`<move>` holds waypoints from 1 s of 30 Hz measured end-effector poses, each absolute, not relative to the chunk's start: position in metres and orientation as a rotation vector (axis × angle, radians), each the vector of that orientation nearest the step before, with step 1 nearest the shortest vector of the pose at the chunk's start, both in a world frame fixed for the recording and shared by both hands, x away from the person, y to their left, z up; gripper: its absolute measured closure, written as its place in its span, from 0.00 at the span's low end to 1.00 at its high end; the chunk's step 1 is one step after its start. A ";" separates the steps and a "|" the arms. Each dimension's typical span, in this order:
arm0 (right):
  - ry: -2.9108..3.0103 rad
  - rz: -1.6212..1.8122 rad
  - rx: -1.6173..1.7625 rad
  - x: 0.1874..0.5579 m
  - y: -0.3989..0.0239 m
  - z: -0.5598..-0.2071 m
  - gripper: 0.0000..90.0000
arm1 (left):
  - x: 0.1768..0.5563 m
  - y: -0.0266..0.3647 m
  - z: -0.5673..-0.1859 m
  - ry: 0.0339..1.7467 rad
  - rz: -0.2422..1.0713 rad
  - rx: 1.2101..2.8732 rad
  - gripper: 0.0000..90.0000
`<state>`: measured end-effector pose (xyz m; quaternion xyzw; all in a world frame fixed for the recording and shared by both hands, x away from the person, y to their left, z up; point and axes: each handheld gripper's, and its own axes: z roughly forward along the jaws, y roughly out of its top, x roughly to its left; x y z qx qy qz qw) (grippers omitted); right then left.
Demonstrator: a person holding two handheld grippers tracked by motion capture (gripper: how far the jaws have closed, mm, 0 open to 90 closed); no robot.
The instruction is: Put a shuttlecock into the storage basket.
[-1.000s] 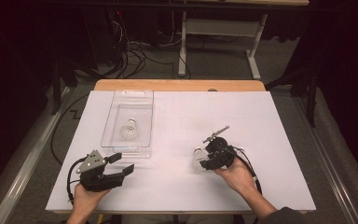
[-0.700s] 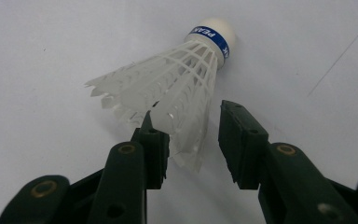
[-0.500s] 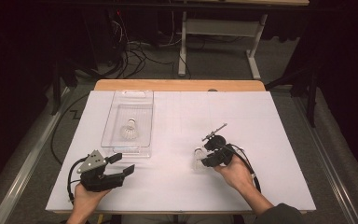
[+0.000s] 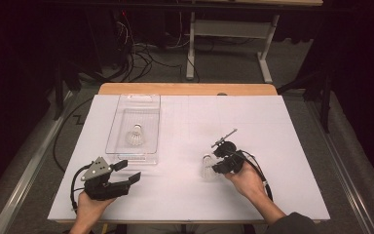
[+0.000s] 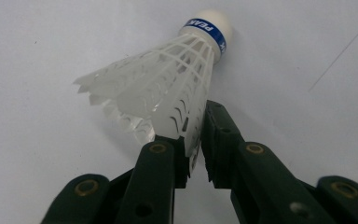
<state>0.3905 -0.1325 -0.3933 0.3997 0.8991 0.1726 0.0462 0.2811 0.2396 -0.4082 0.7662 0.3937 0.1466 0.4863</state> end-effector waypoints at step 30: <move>2.790 0.595 1.103 0.390 -0.135 -0.382 1.00 | 0.281 0.237 -0.408 0.949 0.352 1.879 0.36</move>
